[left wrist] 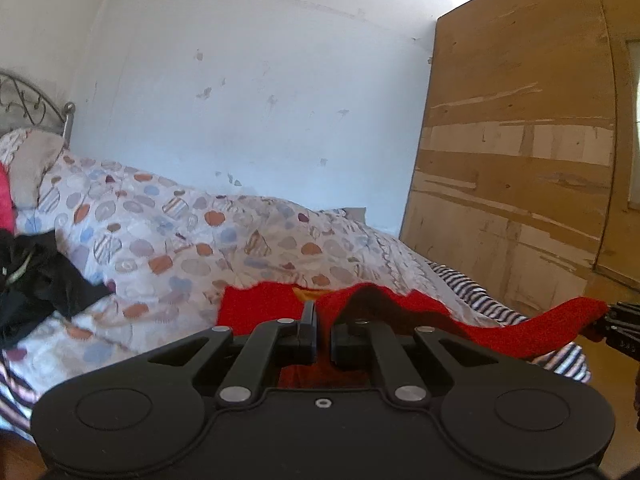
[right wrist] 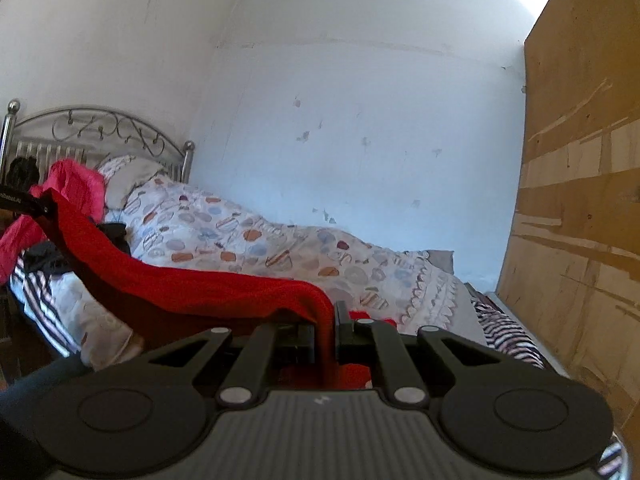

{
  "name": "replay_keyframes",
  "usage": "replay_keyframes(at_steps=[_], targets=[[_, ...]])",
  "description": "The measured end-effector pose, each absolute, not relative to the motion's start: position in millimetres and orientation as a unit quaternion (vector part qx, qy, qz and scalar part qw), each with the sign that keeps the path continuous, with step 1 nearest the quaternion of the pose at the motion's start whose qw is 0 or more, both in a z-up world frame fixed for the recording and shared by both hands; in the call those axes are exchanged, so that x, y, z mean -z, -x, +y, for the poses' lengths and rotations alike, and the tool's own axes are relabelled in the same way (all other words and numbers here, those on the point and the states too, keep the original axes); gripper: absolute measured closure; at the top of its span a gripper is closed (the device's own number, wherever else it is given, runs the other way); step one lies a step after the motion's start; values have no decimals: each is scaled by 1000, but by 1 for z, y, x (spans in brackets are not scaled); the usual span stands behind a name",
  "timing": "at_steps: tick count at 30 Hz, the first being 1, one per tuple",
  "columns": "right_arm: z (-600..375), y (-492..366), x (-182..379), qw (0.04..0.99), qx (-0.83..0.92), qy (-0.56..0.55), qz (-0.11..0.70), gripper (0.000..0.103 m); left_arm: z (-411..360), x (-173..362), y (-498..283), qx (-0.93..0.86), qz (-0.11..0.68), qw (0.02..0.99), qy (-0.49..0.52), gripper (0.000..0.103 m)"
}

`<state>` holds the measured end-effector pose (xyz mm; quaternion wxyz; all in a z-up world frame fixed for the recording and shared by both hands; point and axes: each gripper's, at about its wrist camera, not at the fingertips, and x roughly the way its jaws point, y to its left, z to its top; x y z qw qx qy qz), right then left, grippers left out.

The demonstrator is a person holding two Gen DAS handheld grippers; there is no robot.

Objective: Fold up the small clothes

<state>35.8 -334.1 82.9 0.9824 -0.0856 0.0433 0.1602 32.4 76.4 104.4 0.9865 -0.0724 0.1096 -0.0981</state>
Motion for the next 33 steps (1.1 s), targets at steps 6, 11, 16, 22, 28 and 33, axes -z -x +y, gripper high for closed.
replay_keyframes(at_steps=[6,11,16,22,28,33], targets=[[-342,-114,-107,980,-186,58,41,93,82,-131,-108,90,117,987,57,97],[-341,-196,-115,976,-198,68,57,93,87,-143,-198,84,140,985,64,97],[-333,-286,-108,970,-198,90,104,93,75,-140,-291,74,182,980,13,97],[-326,-363,-74,962,-193,93,168,92,72,-110,-370,59,225,972,-13,97],[-327,-416,-25,951,-197,60,230,91,91,-57,-426,48,285,955,67,97],[-328,-432,-3,946,-198,53,251,88,95,-21,-447,43,316,944,87,96]])
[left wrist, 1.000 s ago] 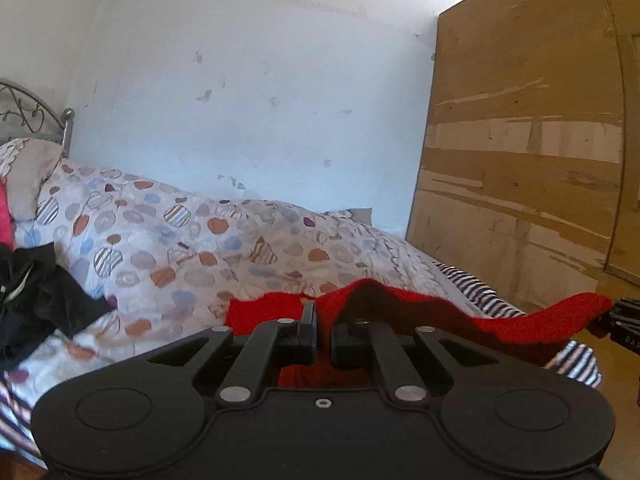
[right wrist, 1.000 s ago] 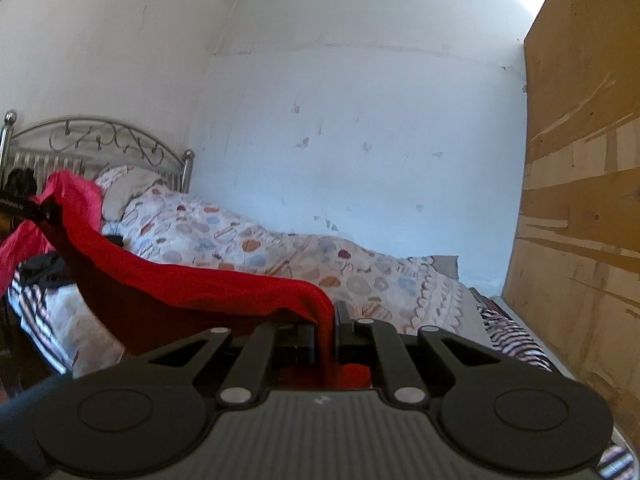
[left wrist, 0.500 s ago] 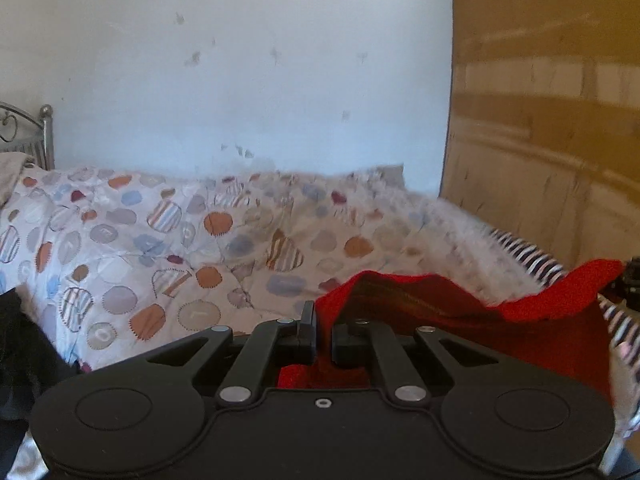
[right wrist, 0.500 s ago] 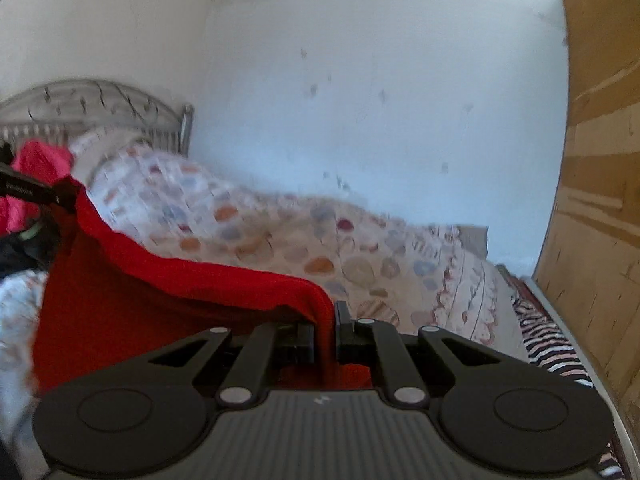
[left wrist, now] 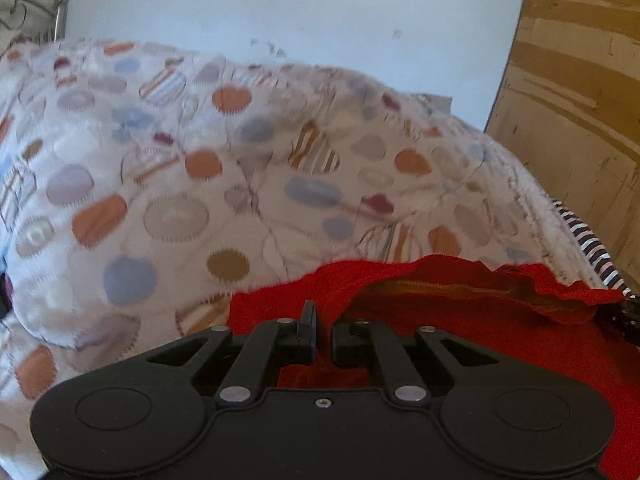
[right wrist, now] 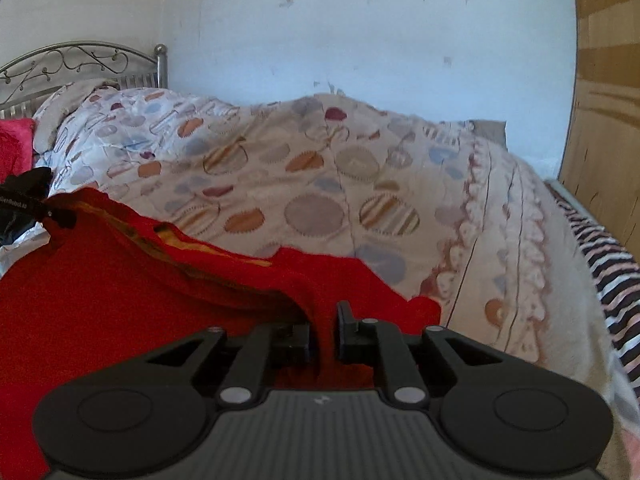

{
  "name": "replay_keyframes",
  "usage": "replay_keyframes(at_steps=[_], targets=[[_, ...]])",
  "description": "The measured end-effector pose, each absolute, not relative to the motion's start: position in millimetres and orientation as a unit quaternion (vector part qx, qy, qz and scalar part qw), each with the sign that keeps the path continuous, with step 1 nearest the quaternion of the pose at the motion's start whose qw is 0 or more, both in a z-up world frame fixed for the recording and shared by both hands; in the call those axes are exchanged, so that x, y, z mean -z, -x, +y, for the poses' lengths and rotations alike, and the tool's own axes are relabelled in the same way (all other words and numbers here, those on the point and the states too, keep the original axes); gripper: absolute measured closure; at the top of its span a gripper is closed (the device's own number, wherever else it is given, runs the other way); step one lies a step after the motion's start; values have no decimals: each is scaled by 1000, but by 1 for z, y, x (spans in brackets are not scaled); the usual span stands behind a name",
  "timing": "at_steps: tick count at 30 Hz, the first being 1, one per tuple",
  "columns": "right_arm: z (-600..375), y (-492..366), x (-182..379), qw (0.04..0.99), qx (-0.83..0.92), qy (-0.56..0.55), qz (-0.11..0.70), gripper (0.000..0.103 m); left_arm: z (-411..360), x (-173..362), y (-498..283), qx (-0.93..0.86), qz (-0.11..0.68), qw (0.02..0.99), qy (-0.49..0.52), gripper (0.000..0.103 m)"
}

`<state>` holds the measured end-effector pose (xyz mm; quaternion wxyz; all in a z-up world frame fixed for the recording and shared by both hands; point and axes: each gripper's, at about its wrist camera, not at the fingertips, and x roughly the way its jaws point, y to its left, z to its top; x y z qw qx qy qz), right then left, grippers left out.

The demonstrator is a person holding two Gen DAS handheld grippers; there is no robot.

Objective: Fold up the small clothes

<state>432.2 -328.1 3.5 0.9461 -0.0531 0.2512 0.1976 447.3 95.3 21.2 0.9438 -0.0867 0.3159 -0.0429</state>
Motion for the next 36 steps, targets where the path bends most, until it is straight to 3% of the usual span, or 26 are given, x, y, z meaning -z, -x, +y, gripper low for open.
replay_keyframes(at_steps=[6,8,9,11,13,14,15,18,24,29,32,33,34,35,36], targets=[[-330,-436,2,946,-188,52,258,64,99,-10,-453,41,324,939,111,88],[-333,-436,2,948,-183,48,257,50,101,-11,-453,37,325,938,115,81],[-334,-435,2,949,-179,48,255,44,102,-11,-452,34,325,938,118,74],[-337,-434,1,952,-173,46,249,24,105,-11,-450,29,323,938,125,61],[-341,-431,-1,956,-165,40,240,9,111,-11,-446,20,315,939,137,27],[-344,-431,-2,958,-158,40,236,4,114,-12,-444,15,307,940,148,19],[-346,-430,-2,961,-146,41,230,2,119,-13,-441,15,297,941,160,11],[-353,-430,-4,965,-121,43,227,0,135,-17,-434,17,267,942,201,5],[-365,-427,1,962,-145,17,233,0,144,-21,-423,44,256,945,200,1],[-358,-429,2,955,-182,19,231,16,126,-8,-422,82,278,947,137,6],[-351,-434,2,953,-195,25,231,29,116,-4,-430,80,284,947,124,26],[-348,-437,2,952,-197,30,232,34,115,-3,-433,79,287,947,125,46],[-345,-439,2,952,-196,36,233,60,113,-2,-437,80,290,945,128,82],[-343,-443,2,952,-193,40,236,92,111,-1,-441,78,296,944,127,95],[-342,-444,1,953,-187,41,235,94,110,-2,-443,65,296,945,124,93]])
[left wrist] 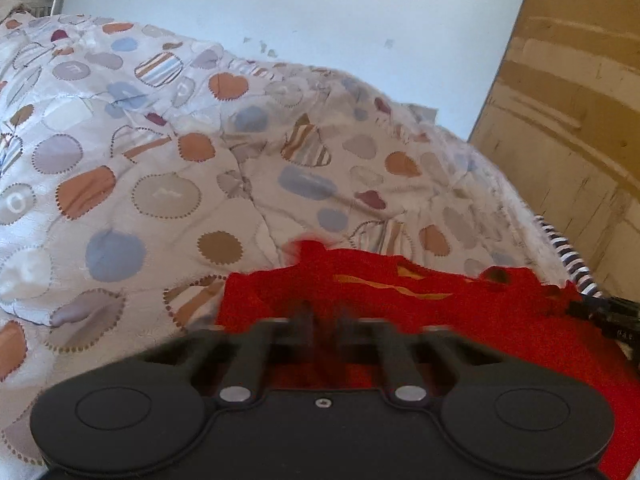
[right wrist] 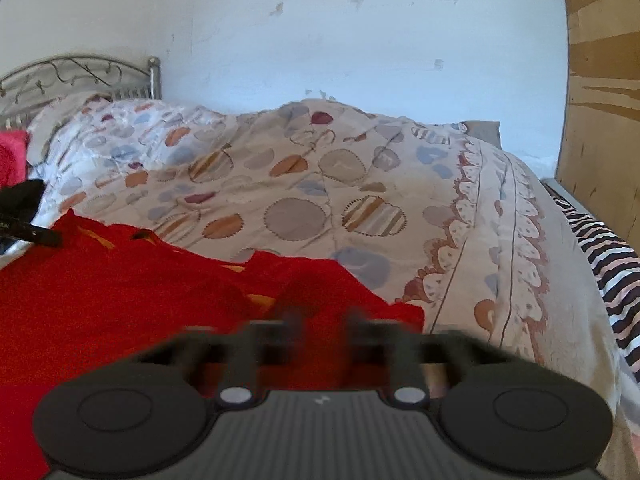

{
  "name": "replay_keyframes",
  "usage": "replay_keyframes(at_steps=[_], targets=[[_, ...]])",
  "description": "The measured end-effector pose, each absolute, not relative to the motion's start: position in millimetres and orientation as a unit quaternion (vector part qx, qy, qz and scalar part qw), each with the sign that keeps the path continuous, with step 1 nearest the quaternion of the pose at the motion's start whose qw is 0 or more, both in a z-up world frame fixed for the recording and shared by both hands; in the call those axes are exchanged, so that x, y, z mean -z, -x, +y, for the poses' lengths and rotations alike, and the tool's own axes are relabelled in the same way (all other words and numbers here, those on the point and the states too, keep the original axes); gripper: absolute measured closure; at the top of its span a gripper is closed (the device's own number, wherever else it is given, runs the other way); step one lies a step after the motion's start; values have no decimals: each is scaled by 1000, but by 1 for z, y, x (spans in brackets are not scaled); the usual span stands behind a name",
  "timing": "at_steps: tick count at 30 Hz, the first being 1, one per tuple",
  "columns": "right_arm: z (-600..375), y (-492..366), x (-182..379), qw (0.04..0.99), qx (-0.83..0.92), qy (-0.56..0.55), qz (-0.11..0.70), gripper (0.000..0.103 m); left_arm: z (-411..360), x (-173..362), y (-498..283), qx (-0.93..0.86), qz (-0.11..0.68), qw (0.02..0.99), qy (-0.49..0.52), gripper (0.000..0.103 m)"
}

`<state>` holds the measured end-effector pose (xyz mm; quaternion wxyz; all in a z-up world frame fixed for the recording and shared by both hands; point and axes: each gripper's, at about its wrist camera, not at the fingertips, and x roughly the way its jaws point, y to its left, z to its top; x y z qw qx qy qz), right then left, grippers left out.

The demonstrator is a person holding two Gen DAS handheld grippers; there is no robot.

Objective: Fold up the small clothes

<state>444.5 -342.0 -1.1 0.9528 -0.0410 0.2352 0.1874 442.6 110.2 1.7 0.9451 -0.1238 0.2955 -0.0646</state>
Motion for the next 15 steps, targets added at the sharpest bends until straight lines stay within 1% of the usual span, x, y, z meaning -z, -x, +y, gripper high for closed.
replay_keyframes(at_steps=[2,4,6,10,12,15], targets=[[-340,-443,-3,958,-185,46,213,95,108,-6,-439,48,269,954,123,95],[-335,-437,-10,967,-172,63,175,95,106,-13,-426,31,224,967,116,95],[-330,-438,-13,971,-168,65,159,95,104,-15,-422,18,207,972,110,95],[-323,-460,3,965,-147,78,202,95,103,0,-438,-14,245,965,89,95],[-328,-466,11,963,-136,65,223,95,111,9,-443,-17,260,959,111,95],[-333,-466,15,962,-140,56,227,95,116,14,-444,-14,267,955,127,94]])
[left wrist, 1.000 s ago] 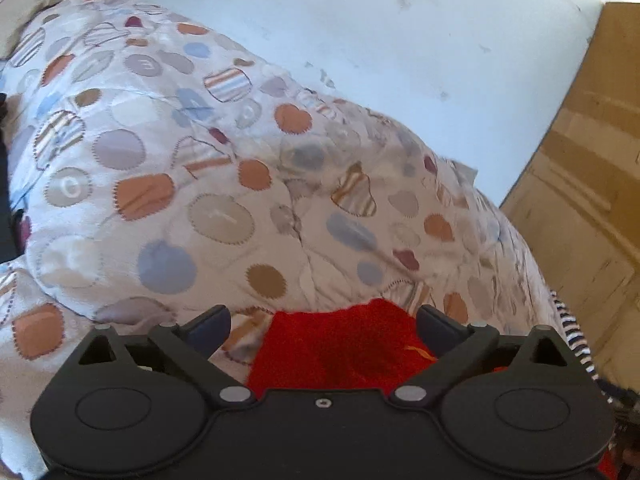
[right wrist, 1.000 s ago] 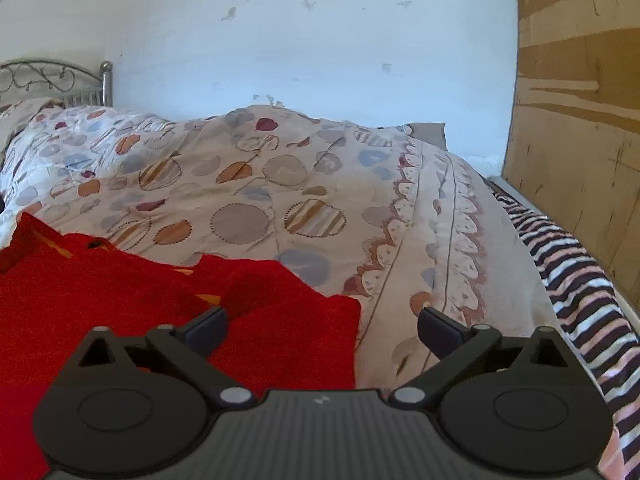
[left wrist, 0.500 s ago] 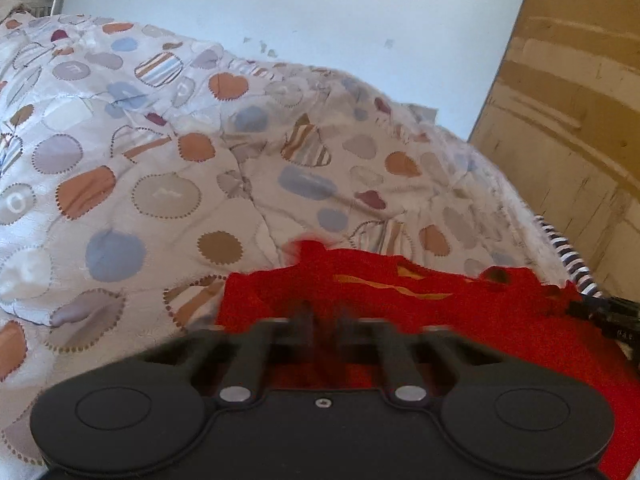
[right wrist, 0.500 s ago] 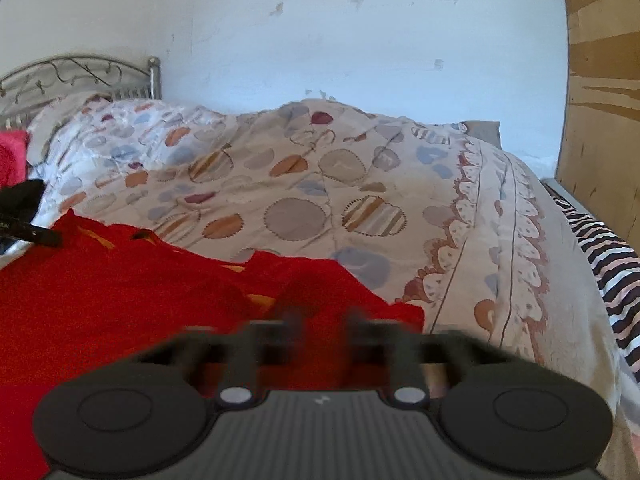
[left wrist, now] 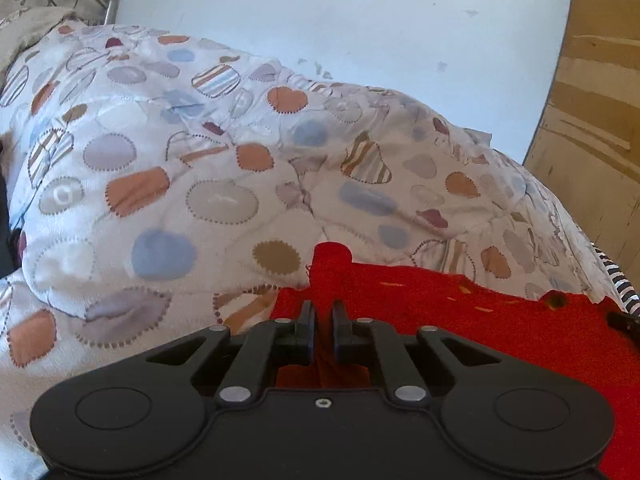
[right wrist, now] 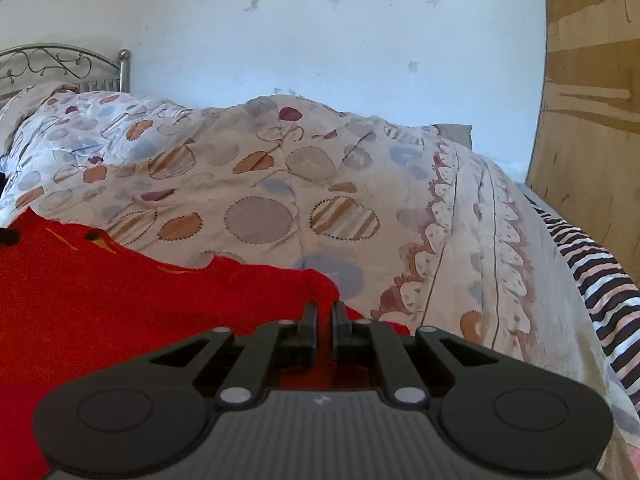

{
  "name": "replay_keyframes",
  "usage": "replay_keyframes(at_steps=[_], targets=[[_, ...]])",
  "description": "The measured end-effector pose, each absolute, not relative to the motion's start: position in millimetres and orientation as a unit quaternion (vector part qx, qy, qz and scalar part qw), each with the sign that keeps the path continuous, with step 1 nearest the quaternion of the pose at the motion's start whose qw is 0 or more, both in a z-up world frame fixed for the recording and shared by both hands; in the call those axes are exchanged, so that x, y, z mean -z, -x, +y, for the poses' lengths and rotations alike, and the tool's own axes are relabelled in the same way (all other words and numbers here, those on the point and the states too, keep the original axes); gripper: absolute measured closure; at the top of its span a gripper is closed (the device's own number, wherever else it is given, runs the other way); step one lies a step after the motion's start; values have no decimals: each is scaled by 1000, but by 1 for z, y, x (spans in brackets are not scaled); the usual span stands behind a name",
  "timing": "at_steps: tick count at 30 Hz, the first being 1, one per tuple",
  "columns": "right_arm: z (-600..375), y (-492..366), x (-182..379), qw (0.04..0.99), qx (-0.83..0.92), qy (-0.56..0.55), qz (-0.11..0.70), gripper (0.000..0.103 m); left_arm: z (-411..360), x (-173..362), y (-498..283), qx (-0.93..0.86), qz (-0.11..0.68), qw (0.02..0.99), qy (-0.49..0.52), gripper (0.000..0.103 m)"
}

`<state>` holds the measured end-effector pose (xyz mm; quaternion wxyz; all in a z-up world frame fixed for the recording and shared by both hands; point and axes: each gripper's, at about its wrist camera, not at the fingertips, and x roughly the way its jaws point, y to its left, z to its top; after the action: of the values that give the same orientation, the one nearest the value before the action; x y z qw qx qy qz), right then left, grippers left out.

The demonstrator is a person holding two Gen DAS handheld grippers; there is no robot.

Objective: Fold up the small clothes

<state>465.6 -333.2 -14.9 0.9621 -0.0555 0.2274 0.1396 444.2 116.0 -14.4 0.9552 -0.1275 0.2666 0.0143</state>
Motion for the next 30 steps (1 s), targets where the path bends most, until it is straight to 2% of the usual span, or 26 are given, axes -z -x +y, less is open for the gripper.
replay_keyframes(at_steps=[2,3,4,5,6,7,8,9,11,12,18,25,30], targets=[[-336,-461,12,962,-145,51,227,87,118,13,-442,-8,266,955,132,86],[-338,-459,10,962,-146,48,225,84,120,11,-439,-8,266,954,138,79],[-340,-455,8,963,-146,45,222,72,121,9,-437,-8,266,953,144,61],[-344,-450,6,964,-144,41,221,58,123,7,-433,-9,267,952,149,49],[-347,-446,4,964,-142,37,220,51,124,4,-428,-15,263,952,154,29],[-352,-439,2,965,-138,29,219,40,126,0,-419,-25,256,954,156,18],[-356,-432,-1,966,-133,22,220,31,126,-3,-411,-31,251,955,158,16],[-359,-425,-3,967,-129,17,219,27,126,-6,-402,-32,248,955,161,12],[-364,-403,-7,969,-126,3,213,7,125,-10,-383,-31,245,955,165,4],[-365,-391,-9,970,-126,-4,208,3,123,-11,-373,-33,243,956,165,1],[-353,-324,-9,973,-134,11,185,0,98,-3,-314,-1,242,957,162,1],[-333,-300,22,972,-64,72,216,0,72,28,-298,-66,306,943,112,0],[-338,-283,47,980,-49,71,182,0,92,51,-294,-55,321,926,193,1]])
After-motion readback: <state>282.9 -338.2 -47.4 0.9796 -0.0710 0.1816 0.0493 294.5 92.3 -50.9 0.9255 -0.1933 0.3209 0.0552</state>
